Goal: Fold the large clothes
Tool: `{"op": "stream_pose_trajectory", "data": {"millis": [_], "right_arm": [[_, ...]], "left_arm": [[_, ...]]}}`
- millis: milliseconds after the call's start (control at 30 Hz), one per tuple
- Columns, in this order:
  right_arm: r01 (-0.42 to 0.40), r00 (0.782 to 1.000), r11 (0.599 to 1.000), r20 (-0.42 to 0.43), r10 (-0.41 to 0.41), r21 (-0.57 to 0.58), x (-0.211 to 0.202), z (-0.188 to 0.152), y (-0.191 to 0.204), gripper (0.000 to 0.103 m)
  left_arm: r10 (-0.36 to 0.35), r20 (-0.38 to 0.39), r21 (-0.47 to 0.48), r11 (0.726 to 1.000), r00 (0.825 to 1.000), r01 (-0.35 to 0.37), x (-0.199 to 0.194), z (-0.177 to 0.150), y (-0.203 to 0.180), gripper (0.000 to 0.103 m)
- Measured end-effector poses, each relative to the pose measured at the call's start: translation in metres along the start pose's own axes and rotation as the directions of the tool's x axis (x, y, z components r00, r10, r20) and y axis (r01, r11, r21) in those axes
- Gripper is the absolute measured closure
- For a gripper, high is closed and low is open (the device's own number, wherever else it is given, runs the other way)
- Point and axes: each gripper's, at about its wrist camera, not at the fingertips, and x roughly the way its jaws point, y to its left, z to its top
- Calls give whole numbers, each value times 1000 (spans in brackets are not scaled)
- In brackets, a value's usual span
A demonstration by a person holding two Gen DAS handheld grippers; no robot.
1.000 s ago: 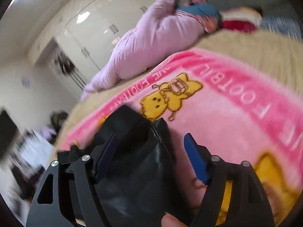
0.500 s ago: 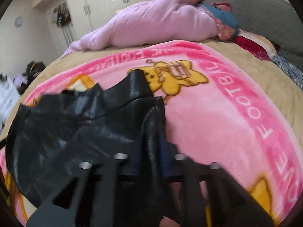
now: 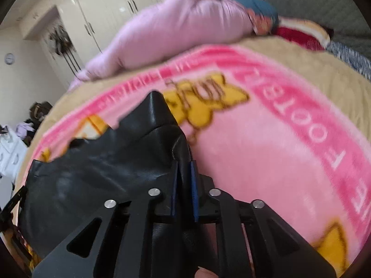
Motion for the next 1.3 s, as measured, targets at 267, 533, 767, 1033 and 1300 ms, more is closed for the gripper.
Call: {"op": "stream_pose_trajectory", "data": {"millis": [267, 533, 767, 1033, 1300], "right_arm": [[42, 998, 998, -49, -39, 42, 6, -10, -6, 55], [-65, 991, 979, -106, 87, 193, -15, -18, -21, 28], [-132, 986, 964, -69, 152, 229, -49, -30, -30, 15], [-217, 960, 914, -96, 265, 343, -65, -62, -46, 16], [-206, 959, 938, -135, 251, 279, -54, -76, -37, 68]], "left_arm": [[-40, -26, -103, 994, 999, 38, 1, -13, 17, 62], [-156, -26, -330, 934, 987, 139, -15, -22, 46, 17], [-228, -86, -376, 909, 970, 181, -12, -34, 46, 10], [-250, -127, -366, 911, 960, 188, -8, -51, 32, 10], [-273, -101, -337, 914, 957, 225, -15, -60, 19, 45]]}}
